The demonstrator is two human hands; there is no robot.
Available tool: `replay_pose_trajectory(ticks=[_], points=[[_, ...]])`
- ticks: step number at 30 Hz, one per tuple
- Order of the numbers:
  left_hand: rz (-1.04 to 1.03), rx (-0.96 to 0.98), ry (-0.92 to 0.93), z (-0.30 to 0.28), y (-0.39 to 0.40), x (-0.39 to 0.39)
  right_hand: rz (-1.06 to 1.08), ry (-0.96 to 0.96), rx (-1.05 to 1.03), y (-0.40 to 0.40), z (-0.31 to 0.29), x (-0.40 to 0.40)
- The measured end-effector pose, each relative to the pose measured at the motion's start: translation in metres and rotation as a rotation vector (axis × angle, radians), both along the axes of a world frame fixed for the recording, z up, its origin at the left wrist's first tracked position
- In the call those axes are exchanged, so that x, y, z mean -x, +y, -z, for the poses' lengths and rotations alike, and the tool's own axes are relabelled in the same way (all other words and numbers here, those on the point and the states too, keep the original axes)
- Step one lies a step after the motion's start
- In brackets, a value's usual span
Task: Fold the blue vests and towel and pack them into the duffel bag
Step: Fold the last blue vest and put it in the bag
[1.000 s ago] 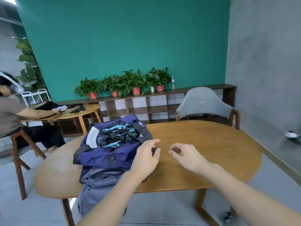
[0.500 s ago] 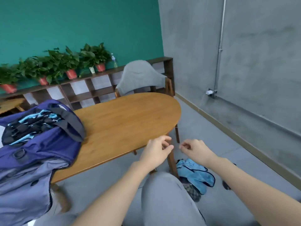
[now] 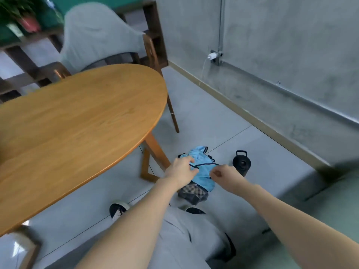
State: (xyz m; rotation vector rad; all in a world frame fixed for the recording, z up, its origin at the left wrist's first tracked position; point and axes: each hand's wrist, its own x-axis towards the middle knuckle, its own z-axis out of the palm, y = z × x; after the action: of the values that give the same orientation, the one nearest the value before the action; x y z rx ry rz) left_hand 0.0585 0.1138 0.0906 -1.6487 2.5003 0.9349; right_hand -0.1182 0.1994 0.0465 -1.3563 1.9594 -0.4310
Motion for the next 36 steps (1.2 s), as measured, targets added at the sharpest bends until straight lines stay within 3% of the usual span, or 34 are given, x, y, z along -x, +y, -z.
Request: replay_pose_trajectory(ticks=[6,18,30,36], points=[[0.004,-0.072,-0.135,0.073,-0.048,0.014,-0.001,-0.026,-0.093,-0.047,0.066,0.023],[-0.101,-0.212,-0.15,0.19,-0.121,0.042,0.012,-0.123,-0.293,-0.151,0.197,0.025],[-0.094,-0.273,-0.192,0.224,-0.141,0.05,-0.116,-0.109,-0.345,-0.176,0.242,0.011],[-0.052,-0.278,-0.175,0.206,-0.138,0.052,-0.053,-0.14,-0.263,-0.162,0.216,0.016]])
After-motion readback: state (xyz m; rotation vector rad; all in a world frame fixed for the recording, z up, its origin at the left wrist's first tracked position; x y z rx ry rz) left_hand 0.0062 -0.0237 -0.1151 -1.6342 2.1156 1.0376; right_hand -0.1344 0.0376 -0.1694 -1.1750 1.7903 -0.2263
